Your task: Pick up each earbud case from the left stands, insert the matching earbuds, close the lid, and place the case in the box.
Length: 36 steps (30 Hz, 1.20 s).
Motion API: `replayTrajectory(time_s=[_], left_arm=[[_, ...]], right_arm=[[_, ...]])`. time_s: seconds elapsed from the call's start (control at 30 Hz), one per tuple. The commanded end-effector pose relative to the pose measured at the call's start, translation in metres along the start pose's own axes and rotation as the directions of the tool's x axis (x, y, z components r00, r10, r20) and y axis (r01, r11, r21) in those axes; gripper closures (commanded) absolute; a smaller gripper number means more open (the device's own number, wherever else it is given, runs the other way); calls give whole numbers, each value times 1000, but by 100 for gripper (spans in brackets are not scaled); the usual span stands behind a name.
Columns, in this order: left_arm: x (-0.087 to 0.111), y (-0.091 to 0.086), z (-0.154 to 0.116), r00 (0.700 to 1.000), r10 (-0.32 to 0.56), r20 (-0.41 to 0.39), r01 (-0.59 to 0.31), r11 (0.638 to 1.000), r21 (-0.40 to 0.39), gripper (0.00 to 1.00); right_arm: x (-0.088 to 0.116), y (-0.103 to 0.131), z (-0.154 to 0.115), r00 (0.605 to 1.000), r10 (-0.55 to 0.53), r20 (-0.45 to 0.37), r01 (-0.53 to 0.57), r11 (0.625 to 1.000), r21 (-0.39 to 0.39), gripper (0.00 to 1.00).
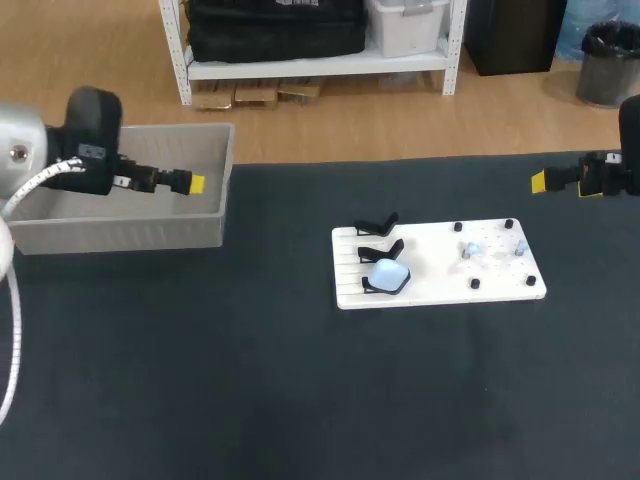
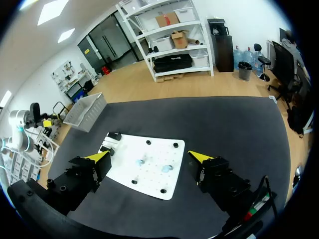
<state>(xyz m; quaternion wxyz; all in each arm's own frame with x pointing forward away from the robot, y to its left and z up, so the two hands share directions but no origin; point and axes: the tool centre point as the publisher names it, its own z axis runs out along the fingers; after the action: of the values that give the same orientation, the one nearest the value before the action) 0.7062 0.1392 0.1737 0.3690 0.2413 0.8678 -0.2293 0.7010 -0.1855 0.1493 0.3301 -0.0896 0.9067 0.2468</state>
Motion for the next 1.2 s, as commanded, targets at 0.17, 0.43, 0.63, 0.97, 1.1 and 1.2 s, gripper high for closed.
replayTrajectory(time_s=[0.17, 0.43, 0.63, 0.97, 1.1, 1.2], left_arm=[[-12, -30, 20, 957, 280, 71, -287, 950, 120, 0], [-10, -53, 44, 914, 395, 96, -407, 889, 209, 0], [-4, -66, 59, 890, 416, 186, -456, 816, 355, 0], [10, -103, 90, 783, 553, 284, -618, 642, 453, 0], [20, -118, 107, 757, 582, 296, -647, 604, 466, 0], [29, -126, 119, 756, 588, 287, -644, 594, 482, 0]], right_arm=[[0, 0, -1, 1000, 0, -1, 0, 1000, 0, 0], [0, 0, -1, 1000, 0, -1, 0, 1000, 0, 0], [0, 0, -1, 1000, 0, -1, 0, 1000, 0, 0], [0, 0, -1, 1000, 0, -1, 0, 1000, 0, 0], [0, 0, -1, 1000, 0, -1, 0, 1000, 0, 0], [0, 0, -1, 1000, 0, -1, 0, 1000, 0, 0]])
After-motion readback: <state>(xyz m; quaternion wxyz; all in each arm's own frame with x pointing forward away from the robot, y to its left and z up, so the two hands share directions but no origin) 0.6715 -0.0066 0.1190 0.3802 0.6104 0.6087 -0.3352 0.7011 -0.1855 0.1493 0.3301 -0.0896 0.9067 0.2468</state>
